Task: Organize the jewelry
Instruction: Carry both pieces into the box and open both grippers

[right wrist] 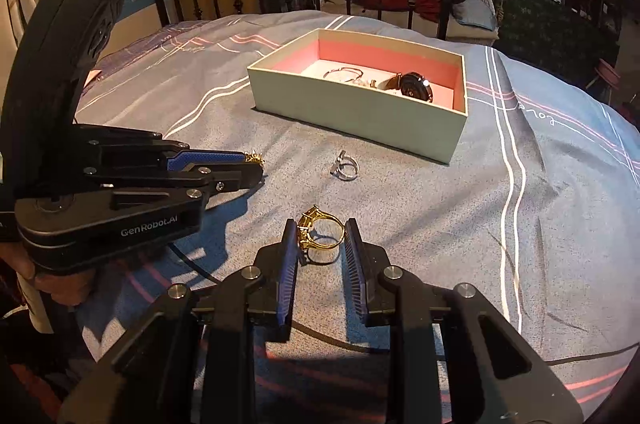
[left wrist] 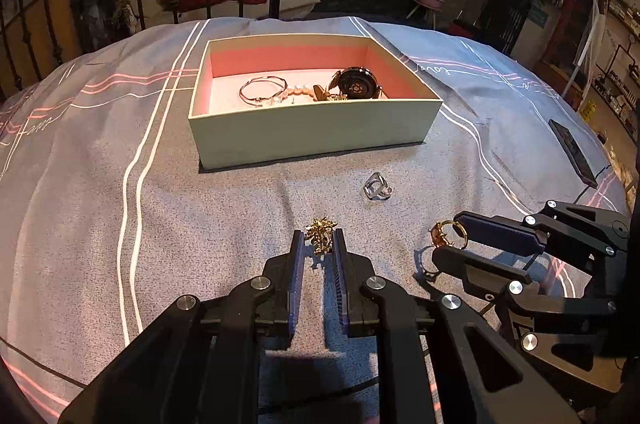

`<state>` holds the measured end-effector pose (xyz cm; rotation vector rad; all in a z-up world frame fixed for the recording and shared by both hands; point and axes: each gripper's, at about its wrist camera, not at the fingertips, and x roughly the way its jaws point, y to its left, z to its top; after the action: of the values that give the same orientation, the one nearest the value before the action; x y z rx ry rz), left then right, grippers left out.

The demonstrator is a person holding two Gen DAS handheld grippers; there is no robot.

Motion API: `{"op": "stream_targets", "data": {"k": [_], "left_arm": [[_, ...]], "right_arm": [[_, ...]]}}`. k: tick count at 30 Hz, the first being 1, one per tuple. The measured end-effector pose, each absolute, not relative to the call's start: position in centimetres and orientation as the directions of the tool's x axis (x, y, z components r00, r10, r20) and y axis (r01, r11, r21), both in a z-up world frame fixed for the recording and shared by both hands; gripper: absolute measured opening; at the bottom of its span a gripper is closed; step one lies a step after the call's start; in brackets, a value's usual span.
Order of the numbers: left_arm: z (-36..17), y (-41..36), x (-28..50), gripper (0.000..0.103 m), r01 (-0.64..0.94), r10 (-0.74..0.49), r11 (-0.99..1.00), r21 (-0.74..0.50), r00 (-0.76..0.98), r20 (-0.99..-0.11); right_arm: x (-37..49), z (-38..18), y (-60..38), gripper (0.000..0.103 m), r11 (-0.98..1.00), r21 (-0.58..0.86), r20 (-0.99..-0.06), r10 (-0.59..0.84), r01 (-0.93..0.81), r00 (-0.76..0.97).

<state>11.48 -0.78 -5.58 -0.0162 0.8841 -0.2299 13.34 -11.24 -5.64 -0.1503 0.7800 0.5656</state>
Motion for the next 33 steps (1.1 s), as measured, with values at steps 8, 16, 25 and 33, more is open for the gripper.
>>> {"op": "stream_targets", "data": {"k": [8,16,25,33], "left_arm": [[-1.2,-0.3,16.0,0.014,0.16,-0.193,0.98,-0.115,0.667,-0.72],[1.9,-0.6,23.0,0.014,0.127,-0.141,0.989,-0.075,0.67,-0.728],[-1.2,-0.1,27.7,0.014,0.085,-0.125,0.992,-0.092,0.587,-0.8],[-3.1,-0.4,28.7,0.014,0.082,-0.122,0.992,-0.092,0.553,-0.824]], "right_arm": [[18.5,-2.0,-10.3,0.025,0.845,0.04,-0.651,0.427,-0.533,0.627],[26.2,-0.4,-9.5,0.025,0.88,0.062,-0.657,0.392,-0.472,0.644],[30.5,-2.1,-8.9,0.025,0.895,0.053,-0.708,0.347,-0.443,0.616],[31.5,-3.9,-8.5,0.025,0.893,0.037,-0.733,0.329,-0.448,0.596]]}}
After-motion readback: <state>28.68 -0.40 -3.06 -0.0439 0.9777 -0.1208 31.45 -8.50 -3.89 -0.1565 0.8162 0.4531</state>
